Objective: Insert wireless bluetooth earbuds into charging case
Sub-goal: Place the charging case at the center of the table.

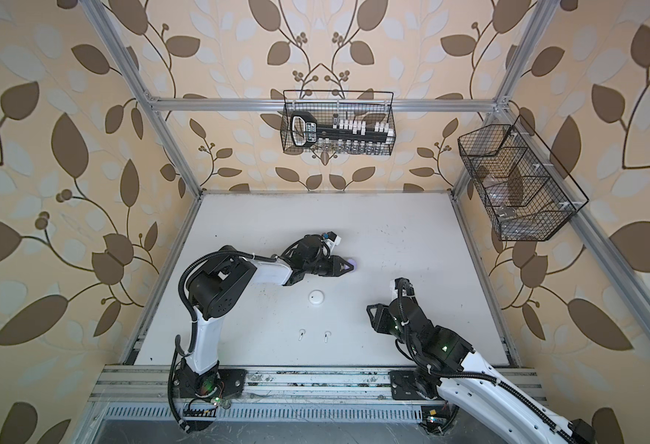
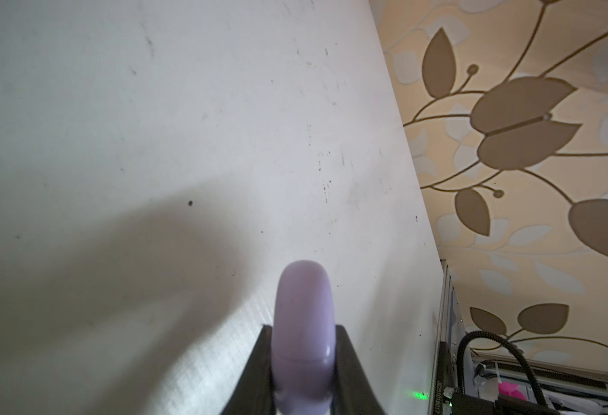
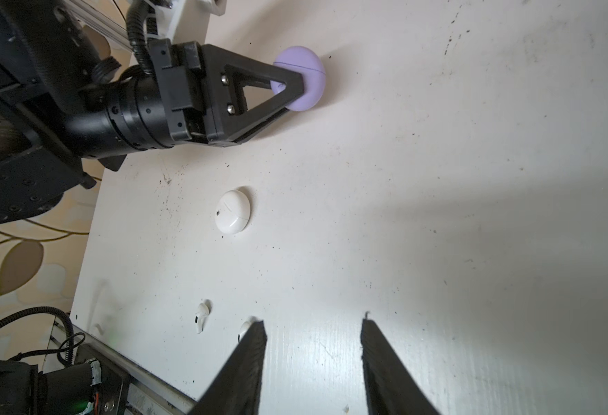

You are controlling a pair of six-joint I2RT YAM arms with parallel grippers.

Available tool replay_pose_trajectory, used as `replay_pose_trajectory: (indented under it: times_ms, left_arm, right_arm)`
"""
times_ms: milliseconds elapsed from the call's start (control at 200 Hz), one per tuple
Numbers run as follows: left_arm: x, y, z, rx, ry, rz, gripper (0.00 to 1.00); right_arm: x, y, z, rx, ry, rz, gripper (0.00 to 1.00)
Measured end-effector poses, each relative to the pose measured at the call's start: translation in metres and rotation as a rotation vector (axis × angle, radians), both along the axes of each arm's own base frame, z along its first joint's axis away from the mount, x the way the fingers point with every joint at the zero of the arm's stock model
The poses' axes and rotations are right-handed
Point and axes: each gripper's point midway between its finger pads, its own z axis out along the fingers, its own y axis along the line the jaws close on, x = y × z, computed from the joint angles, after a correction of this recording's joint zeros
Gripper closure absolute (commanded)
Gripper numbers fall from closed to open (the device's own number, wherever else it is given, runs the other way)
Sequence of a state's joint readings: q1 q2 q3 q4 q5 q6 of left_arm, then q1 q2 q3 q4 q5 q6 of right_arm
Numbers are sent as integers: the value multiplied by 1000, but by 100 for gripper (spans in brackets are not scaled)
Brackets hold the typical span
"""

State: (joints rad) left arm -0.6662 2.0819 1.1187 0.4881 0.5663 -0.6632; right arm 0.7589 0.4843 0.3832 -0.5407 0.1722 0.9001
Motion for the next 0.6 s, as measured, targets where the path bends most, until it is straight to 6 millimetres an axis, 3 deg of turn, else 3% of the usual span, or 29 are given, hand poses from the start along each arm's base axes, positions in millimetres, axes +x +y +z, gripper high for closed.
replay_pose_trajectory:
  times_ms: [165, 600]
  left_arm:
    - [-4, 5, -14, 33, 76, 26, 85]
    - [2, 8, -21, 44, 123, 70, 74]
  right_arm:
    - [-2, 0, -1, -10, 2, 1, 55]
    - [-4, 2, -5, -28, 9, 8, 55]
